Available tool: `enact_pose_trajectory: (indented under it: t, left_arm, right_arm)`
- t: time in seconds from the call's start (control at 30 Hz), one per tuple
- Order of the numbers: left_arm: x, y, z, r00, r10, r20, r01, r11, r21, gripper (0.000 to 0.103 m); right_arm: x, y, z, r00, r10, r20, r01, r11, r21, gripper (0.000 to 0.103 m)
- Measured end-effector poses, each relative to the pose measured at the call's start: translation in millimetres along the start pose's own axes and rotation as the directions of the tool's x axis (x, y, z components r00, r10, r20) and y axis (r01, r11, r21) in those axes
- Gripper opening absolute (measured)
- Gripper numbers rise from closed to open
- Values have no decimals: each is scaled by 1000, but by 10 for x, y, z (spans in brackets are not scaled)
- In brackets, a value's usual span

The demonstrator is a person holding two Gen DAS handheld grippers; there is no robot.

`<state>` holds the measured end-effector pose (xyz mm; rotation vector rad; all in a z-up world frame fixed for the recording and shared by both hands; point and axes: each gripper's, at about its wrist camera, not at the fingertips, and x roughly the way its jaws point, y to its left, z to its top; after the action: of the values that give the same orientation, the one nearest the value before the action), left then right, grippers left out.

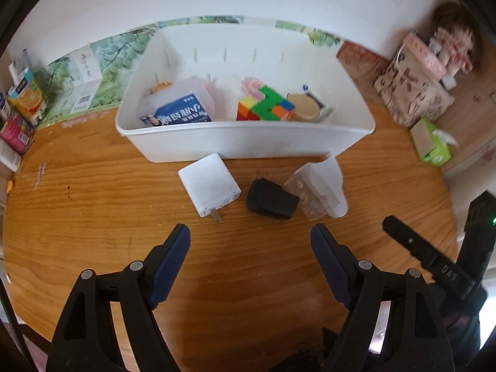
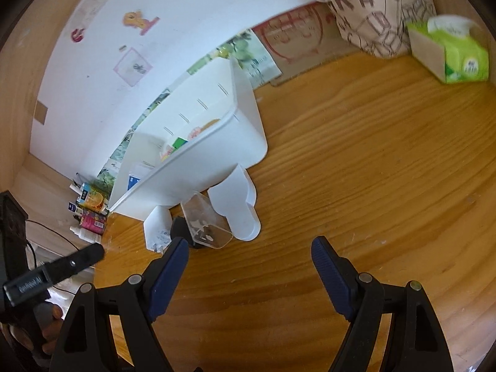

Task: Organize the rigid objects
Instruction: 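Withdraw both open tools from the bin toward the remaining chargers and cup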

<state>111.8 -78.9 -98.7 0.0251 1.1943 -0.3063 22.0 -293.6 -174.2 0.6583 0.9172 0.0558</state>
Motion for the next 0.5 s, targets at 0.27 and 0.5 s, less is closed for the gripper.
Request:
enact_pose_trajectory:
  t: [0.27, 0.5]
  left_arm:
    - [382, -205, 189, 997, 41, -70, -33, 993, 110, 82]
    - [668, -350, 271, 989, 41, -142, -18, 988, 155, 82]
  right_arm:
    - [261, -13, 123, 997, -36, -71, 32, 998, -48, 82]
    - [448, 61, 215, 988, -117, -100, 98, 978, -183, 82]
